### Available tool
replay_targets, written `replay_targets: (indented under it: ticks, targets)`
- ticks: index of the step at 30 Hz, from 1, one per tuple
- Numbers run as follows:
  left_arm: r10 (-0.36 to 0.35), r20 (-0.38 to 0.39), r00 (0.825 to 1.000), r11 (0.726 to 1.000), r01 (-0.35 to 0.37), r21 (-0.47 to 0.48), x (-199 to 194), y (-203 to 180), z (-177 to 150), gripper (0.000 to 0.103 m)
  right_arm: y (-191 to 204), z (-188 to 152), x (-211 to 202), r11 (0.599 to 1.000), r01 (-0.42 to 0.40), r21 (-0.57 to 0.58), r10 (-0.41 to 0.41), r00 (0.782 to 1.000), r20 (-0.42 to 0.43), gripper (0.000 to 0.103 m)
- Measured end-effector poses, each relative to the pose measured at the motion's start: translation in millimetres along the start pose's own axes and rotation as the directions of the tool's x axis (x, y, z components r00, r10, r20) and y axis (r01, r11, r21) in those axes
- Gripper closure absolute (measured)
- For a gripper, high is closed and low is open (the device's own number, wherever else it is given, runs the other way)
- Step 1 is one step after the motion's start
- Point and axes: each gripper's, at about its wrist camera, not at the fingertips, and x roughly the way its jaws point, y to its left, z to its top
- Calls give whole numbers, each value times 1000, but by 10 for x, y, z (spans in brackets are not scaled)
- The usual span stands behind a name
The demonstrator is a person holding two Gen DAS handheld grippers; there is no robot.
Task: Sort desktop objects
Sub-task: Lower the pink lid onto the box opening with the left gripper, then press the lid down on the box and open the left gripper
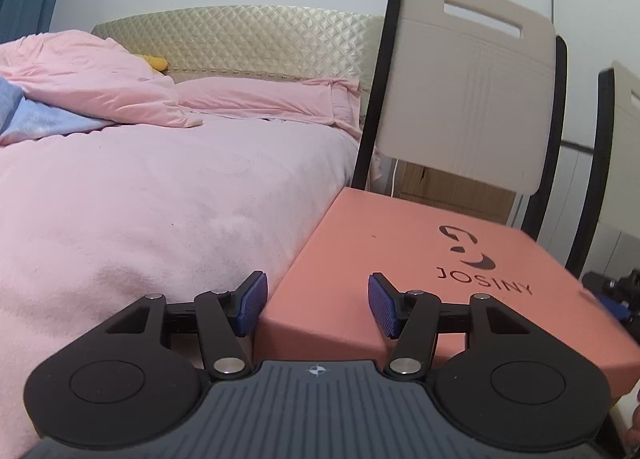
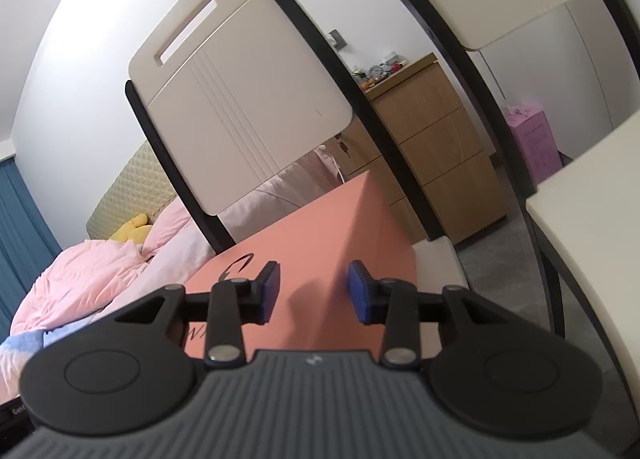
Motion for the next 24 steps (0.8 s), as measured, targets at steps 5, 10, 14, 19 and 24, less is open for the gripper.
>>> replay_targets:
  ticks: [5, 10, 14, 19, 24]
  targets:
    - [1, -18, 1000, 999, 0, 38, 7, -53, -25, 42, -37, 2, 4, 999, -18, -32, 17, 1000, -22, 63]
    - [-30, -32, 999, 999, 31, 37, 9, -61, -44, 42, -123, 7, -26, 998, -40, -45, 37, 998, -57, 63]
    - [-73, -47, 996, 997, 74, 29, 21, -78, -54, 42, -199, 18, -95, 997, -49, -65, 44, 996, -78, 63]
    - [-91, -52, 995, 995, 93, 36, 9, -110, -81, 42, -300, 50, -218, 995, -92, -47, 86, 990, -108, 62]
    - [-93, -48, 995, 994, 95, 48, -10, -107, -95, 42, -293, 20, -350, 991, -116, -64, 107, 987, -121, 62]
